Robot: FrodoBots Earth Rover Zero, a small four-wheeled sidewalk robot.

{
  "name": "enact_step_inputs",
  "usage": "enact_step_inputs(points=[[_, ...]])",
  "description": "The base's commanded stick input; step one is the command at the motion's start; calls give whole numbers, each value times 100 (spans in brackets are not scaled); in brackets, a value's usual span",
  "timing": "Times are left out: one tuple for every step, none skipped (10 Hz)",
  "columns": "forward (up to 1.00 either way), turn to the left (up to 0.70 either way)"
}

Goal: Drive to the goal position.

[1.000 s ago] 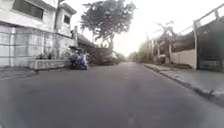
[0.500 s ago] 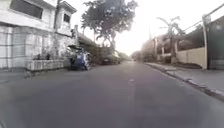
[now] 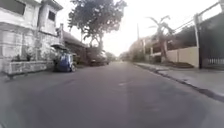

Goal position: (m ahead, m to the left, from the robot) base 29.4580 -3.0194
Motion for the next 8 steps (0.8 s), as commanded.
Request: enact_step_inputs(points=[[100, -38], [100, -38], [100, -32], [100, -4], [100, 3], [100, 3], [100, 3], [100, 3]])
